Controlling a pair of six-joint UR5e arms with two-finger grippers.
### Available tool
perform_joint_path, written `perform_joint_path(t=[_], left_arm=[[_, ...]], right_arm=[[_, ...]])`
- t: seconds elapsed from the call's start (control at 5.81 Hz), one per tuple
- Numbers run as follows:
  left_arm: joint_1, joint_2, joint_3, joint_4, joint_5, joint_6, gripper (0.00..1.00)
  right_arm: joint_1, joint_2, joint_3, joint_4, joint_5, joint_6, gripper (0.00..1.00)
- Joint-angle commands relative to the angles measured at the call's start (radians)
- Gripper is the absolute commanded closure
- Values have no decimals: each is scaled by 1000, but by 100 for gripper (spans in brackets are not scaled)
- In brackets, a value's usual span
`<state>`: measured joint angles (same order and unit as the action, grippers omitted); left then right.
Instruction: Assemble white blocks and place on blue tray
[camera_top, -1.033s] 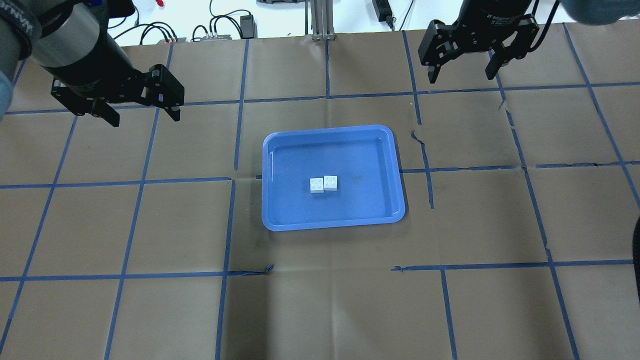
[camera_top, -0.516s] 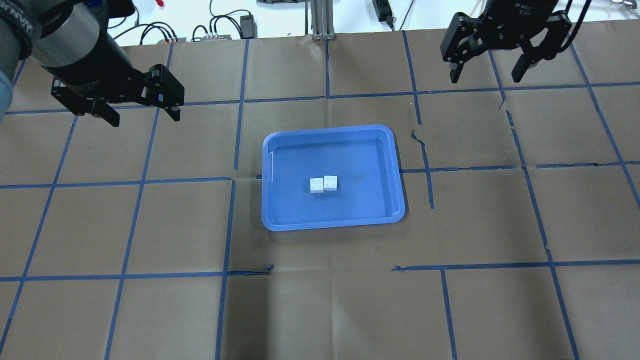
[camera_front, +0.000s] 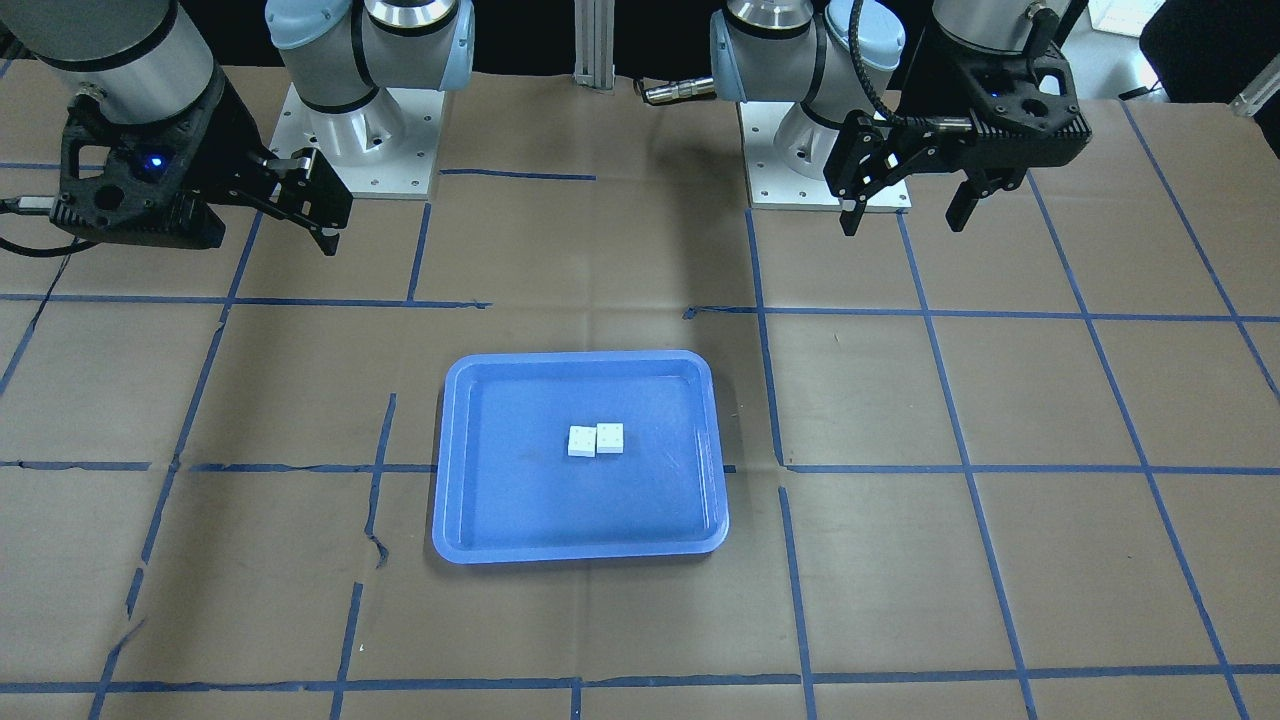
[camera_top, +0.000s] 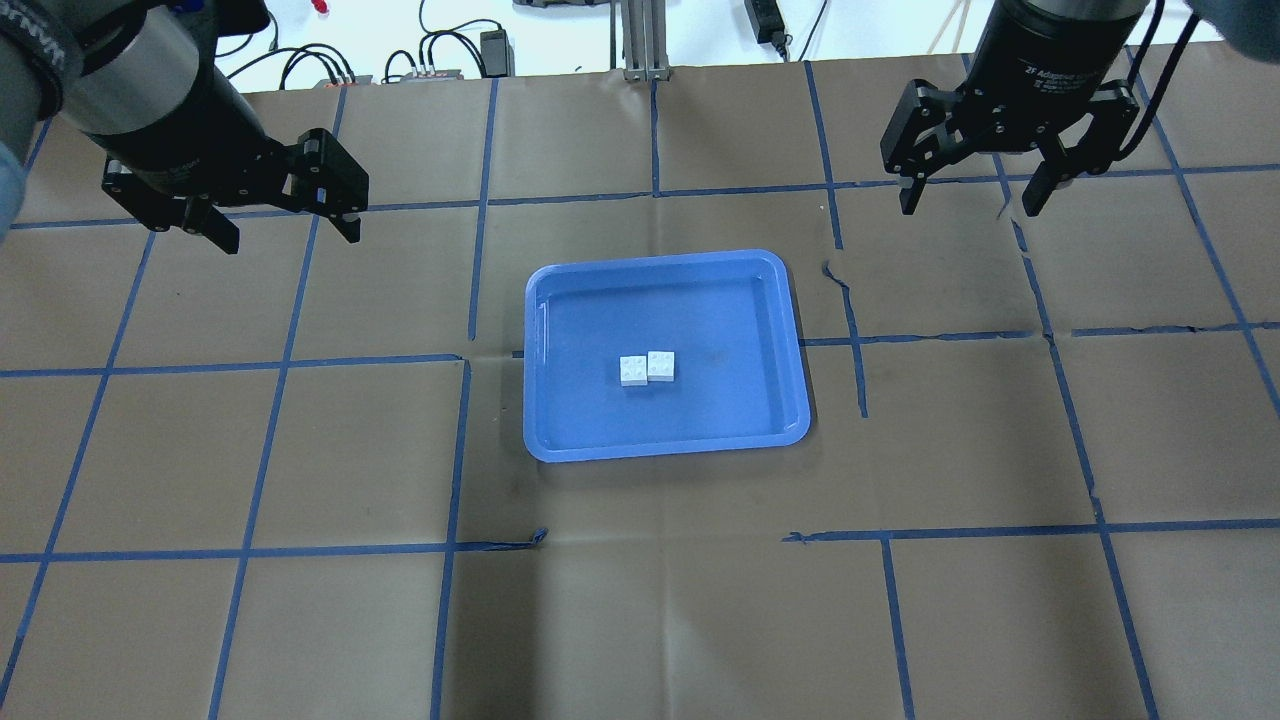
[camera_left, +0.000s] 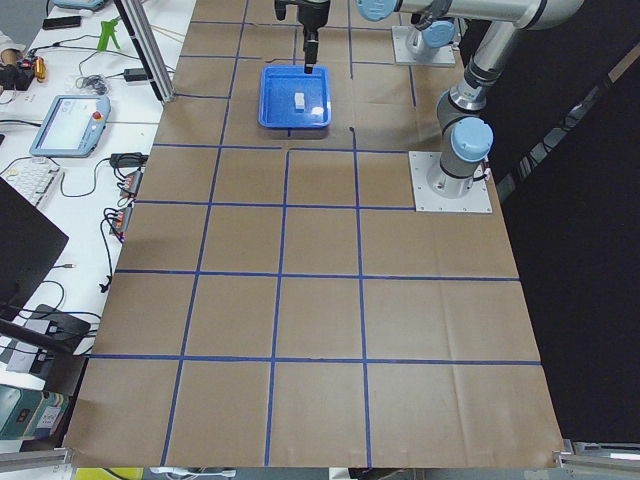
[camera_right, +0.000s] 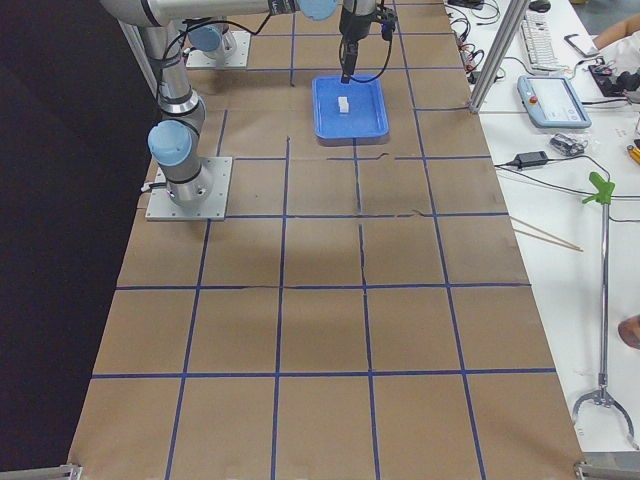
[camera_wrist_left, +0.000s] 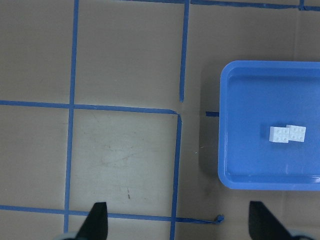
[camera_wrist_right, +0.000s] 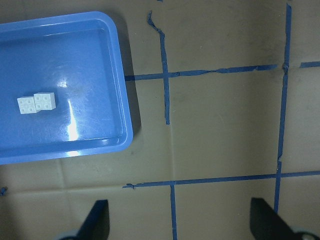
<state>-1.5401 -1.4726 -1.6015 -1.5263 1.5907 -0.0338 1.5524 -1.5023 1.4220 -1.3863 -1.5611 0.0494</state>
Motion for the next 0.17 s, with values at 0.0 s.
perform_joint_path(t=[0.0], left_arm=[[0, 0, 0, 0, 0, 0, 1]], right_arm=[[0, -3, 6, -3, 0, 1, 0]])
